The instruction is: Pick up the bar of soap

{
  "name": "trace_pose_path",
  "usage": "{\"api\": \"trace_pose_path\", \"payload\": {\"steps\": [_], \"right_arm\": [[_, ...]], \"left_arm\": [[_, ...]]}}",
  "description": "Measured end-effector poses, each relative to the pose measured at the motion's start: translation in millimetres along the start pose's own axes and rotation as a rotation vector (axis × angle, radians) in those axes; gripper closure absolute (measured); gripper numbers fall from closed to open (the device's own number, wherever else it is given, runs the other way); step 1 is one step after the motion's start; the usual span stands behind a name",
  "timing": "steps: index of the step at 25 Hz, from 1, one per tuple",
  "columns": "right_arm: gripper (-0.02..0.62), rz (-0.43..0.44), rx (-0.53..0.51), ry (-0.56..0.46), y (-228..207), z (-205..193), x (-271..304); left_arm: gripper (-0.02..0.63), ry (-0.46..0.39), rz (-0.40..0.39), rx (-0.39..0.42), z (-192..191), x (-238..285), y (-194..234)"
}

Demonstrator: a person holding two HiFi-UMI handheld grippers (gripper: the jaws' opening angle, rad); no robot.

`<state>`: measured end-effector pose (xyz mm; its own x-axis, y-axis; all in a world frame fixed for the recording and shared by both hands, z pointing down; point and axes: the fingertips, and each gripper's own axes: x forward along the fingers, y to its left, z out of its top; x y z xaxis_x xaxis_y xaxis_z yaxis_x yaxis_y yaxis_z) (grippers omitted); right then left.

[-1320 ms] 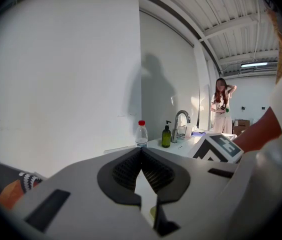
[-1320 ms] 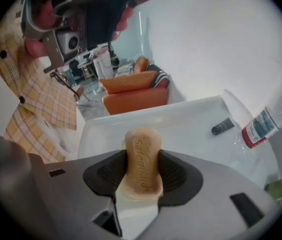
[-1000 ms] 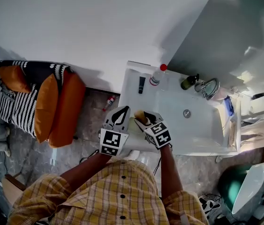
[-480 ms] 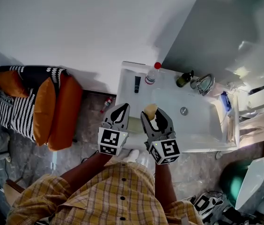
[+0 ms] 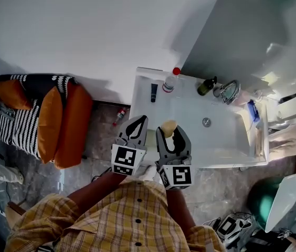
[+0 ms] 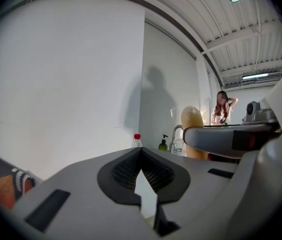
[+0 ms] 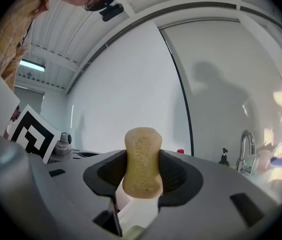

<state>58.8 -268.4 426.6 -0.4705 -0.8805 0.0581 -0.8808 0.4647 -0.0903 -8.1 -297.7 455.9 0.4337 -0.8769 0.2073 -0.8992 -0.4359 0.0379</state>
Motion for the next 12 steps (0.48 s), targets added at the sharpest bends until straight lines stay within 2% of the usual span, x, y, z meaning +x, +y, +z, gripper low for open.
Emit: {"api": "trace_pose_path", "payload": {"steps": [12], "right_arm": [[0.383,-0.025,0.018,0.009,-6.4,2.5,6.4]], "left_arm": [[0.597,-0.044,0.004,0.022,12.9,-5.2,0.8]]}}
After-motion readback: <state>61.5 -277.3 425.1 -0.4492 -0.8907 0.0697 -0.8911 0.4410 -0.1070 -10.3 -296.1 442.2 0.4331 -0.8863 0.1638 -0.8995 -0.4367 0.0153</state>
